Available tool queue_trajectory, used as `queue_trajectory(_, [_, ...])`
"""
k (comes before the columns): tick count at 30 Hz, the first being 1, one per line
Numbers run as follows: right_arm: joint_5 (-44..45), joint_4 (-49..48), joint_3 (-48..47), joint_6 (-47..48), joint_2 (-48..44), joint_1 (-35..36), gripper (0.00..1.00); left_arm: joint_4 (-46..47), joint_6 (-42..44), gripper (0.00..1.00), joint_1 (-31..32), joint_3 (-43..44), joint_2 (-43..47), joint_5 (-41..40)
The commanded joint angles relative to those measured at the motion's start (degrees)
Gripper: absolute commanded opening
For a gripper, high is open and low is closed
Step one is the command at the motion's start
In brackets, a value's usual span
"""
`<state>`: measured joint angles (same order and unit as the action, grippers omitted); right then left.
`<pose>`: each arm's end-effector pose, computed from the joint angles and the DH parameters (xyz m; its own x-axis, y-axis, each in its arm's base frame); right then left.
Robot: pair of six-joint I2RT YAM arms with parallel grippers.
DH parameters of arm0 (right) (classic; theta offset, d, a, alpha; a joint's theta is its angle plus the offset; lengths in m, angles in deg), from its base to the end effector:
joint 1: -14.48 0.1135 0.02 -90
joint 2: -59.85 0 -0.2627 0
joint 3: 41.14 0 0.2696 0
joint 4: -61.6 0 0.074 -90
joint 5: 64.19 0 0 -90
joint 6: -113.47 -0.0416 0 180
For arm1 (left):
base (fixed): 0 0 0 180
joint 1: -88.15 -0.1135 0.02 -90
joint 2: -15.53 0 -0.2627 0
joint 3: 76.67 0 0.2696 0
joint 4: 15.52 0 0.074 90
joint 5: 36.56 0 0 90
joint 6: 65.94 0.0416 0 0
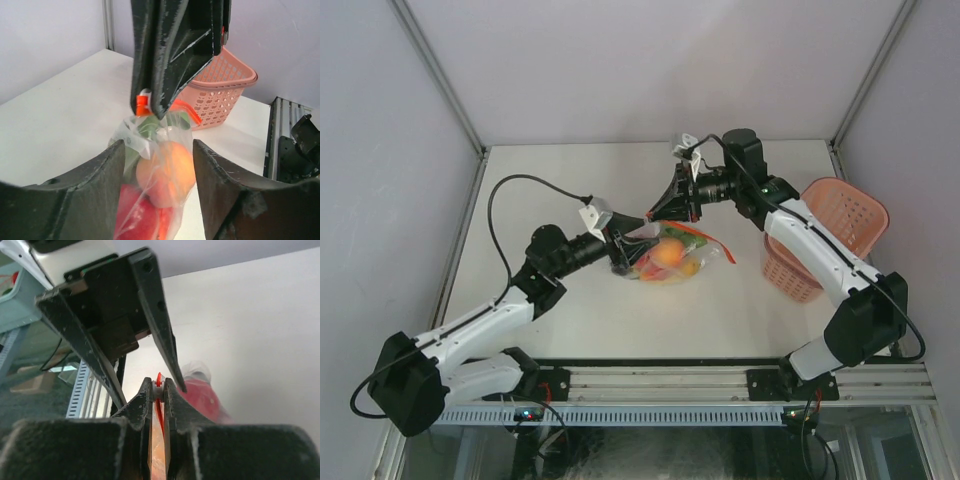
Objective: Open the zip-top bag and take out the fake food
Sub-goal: Unzip the zipper food storage bag at the center of the board.
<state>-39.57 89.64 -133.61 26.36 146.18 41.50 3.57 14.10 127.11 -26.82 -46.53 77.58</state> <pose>0.2999 0.1954 0.3704 -0.2844 -0.1686 -0.9438 -0.9562 -0.0206 0.2919 0.2005 -0.1840 0.3020 -0.0621 -0.1528 -0.9863 0.8922 0.4344 -0.1235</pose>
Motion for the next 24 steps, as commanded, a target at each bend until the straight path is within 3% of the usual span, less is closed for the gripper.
queue_trajectory(1, [-5.7, 0.9, -2.5, 10.9, -3.5, -0.5, 0.0, 2.3, 0.2, 0.64, -2.1, -1.1, 3.2, 5.4])
queue_trajectory(6, [-8.1, 1.6, -3.0, 14.4, -3.5, -0.4, 0.0, -1.7, 3.7, 0.65, -2.1, 1.9, 2.3, 5.2])
queue_trajectory(14, [-7.8, 3.9, -3.1, 17.5, -3.4, 0.0, 0.0, -0.3, 0.1, 0.52, -2.1, 6.8, -3.5, 8.4])
queue_trajectory(17, [-7.7, 5.3, -3.1, 19.2, -3.4, 0.0, 0.0, 1.4, -1.2, 0.38, -2.1, 6.9, -4.4, 8.2])
queue_trajectory(21, [-7.7, 6.7, -3.1, 20.7, -3.4, -0.6, 0.0, 1.4, -0.7, 0.03, -2.1, 6.5, -4.1, 7.5])
queue_trajectory(24, [-7.4, 9.5, -3.5, 23.7, -3.4, -1.2, 0.0, 1.3, 0.0, 0.0, -2.1, 5.3, -2.7, 5.3])
